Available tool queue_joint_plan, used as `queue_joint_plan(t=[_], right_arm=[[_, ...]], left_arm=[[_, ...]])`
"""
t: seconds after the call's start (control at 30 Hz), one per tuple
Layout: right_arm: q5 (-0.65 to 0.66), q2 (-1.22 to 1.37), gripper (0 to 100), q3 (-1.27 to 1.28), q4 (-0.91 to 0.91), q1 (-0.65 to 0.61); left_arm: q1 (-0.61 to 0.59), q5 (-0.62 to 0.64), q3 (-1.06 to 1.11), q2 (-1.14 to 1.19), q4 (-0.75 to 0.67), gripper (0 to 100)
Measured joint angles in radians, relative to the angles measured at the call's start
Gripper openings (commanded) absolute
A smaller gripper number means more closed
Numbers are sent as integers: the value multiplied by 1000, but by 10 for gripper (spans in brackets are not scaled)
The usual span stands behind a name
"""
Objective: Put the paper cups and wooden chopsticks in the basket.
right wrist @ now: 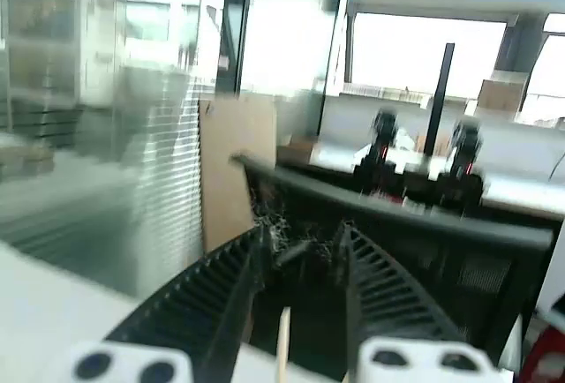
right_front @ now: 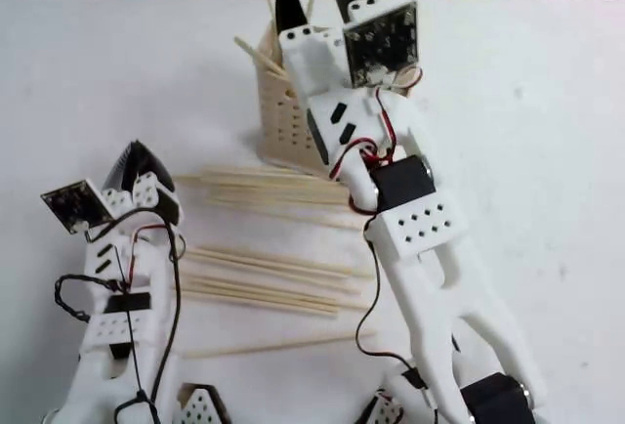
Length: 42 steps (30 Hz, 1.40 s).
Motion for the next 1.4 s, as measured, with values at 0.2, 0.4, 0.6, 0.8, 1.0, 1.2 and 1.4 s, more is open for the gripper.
queue_joint_plan(t=[0.2, 0.4, 0.6, 0.8, 1.0, 1.2, 1.4], right_arm=[[0, 0, 126, 0, 453, -71], [0, 0, 127, 0, 919, -153], [141, -2, 123, 38, 1171, -258], [358, -6, 125, 272, 1194, -463], [468, -98, 123, 531, 1158, -620], [560, -242, 123, 701, 1172, -631], [663, -299, 126, 753, 1195, -631]], left_arm=[[0, 0, 0, 0, 0, 46], [0, 0, 0, 0, 0, 46], [0, 0, 0, 0, 0, 46], [0, 0, 0, 0, 0, 46], [0, 0, 0, 0, 0, 46], [3, 0, 0, 0, 0, 46], [3, 0, 0, 0, 0, 46]])
